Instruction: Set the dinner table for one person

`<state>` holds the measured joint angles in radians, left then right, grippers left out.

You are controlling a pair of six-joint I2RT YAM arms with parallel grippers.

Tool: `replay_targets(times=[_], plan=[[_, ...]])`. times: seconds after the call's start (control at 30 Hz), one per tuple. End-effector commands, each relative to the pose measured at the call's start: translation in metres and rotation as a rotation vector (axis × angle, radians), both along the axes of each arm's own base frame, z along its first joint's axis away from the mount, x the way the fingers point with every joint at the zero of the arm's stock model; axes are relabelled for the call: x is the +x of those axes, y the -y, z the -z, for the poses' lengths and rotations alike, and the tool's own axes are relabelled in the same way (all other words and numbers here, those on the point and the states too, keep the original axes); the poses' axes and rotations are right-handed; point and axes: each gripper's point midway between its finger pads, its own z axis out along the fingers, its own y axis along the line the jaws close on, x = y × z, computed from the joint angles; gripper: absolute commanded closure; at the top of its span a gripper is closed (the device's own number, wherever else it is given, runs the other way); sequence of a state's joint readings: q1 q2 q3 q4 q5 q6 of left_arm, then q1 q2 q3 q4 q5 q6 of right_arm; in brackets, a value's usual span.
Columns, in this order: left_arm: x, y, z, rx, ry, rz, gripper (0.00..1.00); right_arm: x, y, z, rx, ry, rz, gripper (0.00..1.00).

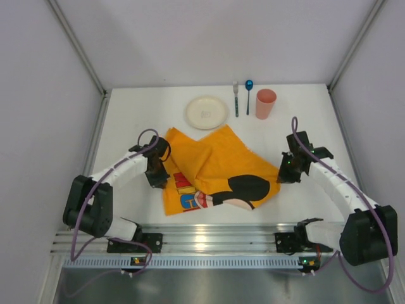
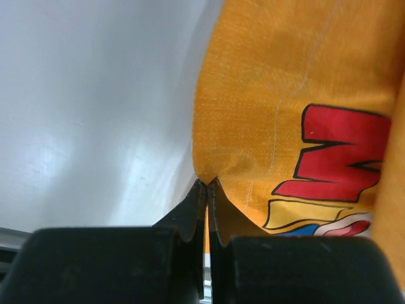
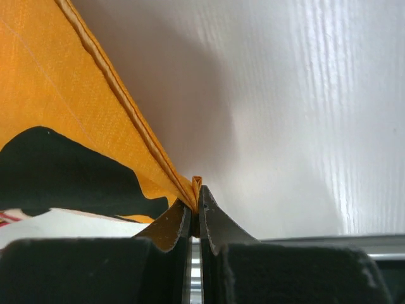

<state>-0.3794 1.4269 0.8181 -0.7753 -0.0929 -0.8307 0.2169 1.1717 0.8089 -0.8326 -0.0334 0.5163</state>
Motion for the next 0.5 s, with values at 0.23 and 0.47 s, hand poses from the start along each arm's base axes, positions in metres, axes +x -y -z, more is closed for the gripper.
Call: replay_targets(times=[0.23,0.47], plan=[[0.033,-0.089,-0.032,0.222,-0.082,0.037,1.0,-0.059,0.035,-0.015,-0.104,-0.174,0.225,1.0],[-0.004,-0.103,-0.038,0.263,-0.21,-0.102,1.0,-0.097,0.057,-0.025,-0.223,-0.286,0.281,1.0]])
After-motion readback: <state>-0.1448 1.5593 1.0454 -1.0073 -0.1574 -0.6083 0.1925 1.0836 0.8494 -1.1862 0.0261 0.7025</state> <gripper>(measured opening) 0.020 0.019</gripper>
